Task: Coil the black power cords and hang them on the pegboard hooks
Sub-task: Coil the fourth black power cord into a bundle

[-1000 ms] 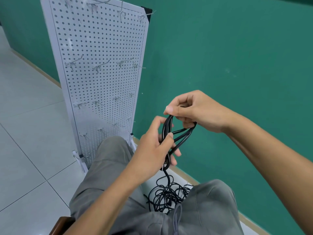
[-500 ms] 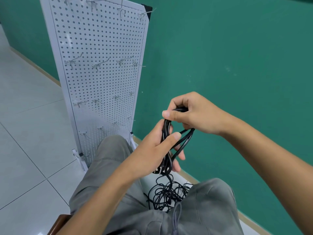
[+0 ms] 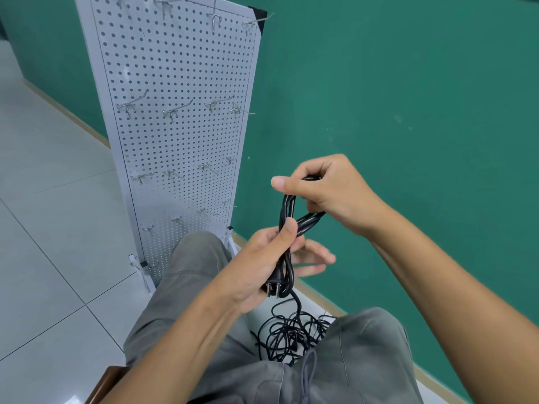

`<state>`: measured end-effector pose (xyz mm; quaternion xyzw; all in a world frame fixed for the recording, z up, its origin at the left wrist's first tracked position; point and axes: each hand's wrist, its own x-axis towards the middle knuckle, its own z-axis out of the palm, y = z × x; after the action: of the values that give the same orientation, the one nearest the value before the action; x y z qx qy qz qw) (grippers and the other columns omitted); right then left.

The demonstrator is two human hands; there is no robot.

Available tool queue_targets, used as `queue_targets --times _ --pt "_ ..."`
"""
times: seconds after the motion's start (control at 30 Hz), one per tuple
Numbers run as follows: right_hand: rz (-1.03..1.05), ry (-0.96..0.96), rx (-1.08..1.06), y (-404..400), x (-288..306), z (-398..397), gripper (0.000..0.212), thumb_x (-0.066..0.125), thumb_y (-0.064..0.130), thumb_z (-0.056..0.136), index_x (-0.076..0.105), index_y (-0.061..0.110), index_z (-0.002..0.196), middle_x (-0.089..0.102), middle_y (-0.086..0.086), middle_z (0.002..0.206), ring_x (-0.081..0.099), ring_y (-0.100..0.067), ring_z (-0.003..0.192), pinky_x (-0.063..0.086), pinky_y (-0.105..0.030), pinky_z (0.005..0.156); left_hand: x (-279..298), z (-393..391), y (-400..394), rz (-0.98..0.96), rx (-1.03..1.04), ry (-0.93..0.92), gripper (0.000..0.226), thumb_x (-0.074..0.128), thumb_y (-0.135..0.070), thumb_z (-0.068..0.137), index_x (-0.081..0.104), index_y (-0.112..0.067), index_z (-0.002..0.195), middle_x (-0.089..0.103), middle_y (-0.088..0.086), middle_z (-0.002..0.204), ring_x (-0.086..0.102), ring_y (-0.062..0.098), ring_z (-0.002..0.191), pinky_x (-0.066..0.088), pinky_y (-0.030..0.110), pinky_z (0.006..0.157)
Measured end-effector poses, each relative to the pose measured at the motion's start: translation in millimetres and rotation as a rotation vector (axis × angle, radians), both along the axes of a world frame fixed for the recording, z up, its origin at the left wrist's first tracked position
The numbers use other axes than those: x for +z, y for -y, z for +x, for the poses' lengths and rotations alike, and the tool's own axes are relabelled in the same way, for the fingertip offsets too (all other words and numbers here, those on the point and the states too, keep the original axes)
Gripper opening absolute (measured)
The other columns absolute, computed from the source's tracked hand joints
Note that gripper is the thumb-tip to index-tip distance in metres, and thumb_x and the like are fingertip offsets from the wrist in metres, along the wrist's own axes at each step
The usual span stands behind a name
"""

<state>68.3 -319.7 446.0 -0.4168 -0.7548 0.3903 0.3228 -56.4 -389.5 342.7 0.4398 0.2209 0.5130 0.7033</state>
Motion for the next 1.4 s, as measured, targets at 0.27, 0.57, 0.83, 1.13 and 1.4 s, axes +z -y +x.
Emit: queue_targets --times 0.27,0.57,0.83,1.13,1.4 --pt "-0.598 -0.48 0.175 3.4 -25.0 -2.7 0.026 0.058 0.033 0.093 0.06 0.008 0.086 0.076 -0.013 0.099 0.074 -0.026 0.094 0.058 -0.046 0.096 0.5 -1.0 8.2 -0.063 -0.106 -0.025 0.04 0.05 -0.055 0.09 0.038 -0.018 0.079 0.034 -0.009 0.051 0.048 0.009 0.038 0.048 0.024 0.044" --pt "-0.677 -0.692 -0.118 -8.0 -23.0 -14.3 0.046 0.048 0.045 0.106 0.042 0.016 0.07 0.032 0.004 0.056 0.03 -0.01 0.042 0.035 -0.021 0.043 -3.3 3.5 1.0 -0.15 -0.168 0.184 0.032 0.042 -0.043 0.105 0.052 -0.015 0.095 0.033 -0.008 0.061 0.039 0.006 0.044 0.043 0.023 0.049" --pt "-0.58 -0.662 0.003 -12.9 -46.5 -13.8 0.076 0.024 0.066 0.102 0.058 0.001 0.124 0.072 -0.023 0.117 0.069 -0.038 0.11 0.05 -0.049 0.105 -1.1 -1.3 -0.3 -0.159 0.06 0.072 0.027 0.04 -0.039 0.106 0.046 -0.018 0.091 0.027 -0.006 0.063 0.03 0.007 0.046 0.034 0.019 0.038" --pt "-0.662 -0.157 0.22 26.3 -148.3 -18.7 0.104 -0.003 0.078 0.09 0.074 0.012 0.109 0.076 -0.007 0.104 0.07 -0.023 0.107 0.041 -0.049 0.113 -3.0 -46.3 -20.1 -0.147 0.337 0.138 0.029 0.038 -0.04 0.109 0.044 -0.019 0.089 0.031 -0.009 0.059 0.034 0.006 0.043 0.028 0.017 0.037" --pt "-0.419 -0.059 0.199 42.0 -162.1 -3.6 0.032 0.055 0.031 0.103 0.079 0.014 0.091 0.074 -0.016 0.087 0.063 -0.024 0.072 0.053 -0.035 0.084 -8.9 -125.5 -37.9 -0.147 0.757 0.196 0.032 0.035 -0.04 0.112 0.043 -0.02 0.088 0.033 -0.01 0.059 0.036 0.007 0.046 0.036 0.019 0.043"
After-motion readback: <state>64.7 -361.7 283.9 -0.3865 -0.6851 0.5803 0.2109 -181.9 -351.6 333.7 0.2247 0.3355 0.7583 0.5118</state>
